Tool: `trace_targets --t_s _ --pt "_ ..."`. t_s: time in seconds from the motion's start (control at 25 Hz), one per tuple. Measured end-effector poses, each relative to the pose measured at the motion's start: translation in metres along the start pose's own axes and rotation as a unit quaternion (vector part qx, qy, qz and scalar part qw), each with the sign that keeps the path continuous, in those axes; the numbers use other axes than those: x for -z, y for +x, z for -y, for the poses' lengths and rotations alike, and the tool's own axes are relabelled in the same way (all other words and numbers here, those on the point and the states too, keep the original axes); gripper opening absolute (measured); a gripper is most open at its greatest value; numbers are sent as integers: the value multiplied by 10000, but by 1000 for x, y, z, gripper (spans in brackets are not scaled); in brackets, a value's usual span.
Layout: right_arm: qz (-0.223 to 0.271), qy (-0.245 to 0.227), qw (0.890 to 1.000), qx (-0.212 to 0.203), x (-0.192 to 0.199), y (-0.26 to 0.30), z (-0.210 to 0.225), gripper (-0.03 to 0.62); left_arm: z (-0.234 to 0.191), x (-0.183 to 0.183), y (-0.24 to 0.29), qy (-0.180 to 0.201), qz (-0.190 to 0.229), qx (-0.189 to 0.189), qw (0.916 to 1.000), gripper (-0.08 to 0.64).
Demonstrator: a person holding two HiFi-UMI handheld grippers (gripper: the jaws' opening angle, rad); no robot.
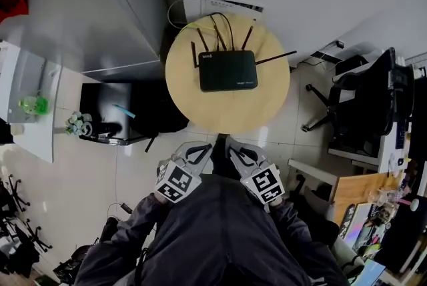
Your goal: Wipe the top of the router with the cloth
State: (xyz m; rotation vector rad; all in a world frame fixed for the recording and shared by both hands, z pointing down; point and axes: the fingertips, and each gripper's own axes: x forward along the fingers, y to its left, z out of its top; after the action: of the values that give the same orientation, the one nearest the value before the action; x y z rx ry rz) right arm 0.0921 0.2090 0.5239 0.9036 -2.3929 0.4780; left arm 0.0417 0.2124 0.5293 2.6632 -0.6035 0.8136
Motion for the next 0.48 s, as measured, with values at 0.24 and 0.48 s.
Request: trace_targets --t_s 0.24,0.48 --pt "-45 -175 9998 -126 -19 12 87 23 -47 -52 41 28 120 -233 9997 0" --pt "-131 -325 9993 -133 -38 45 140 23 -88 -69 48 78 253 -465 9986 9"
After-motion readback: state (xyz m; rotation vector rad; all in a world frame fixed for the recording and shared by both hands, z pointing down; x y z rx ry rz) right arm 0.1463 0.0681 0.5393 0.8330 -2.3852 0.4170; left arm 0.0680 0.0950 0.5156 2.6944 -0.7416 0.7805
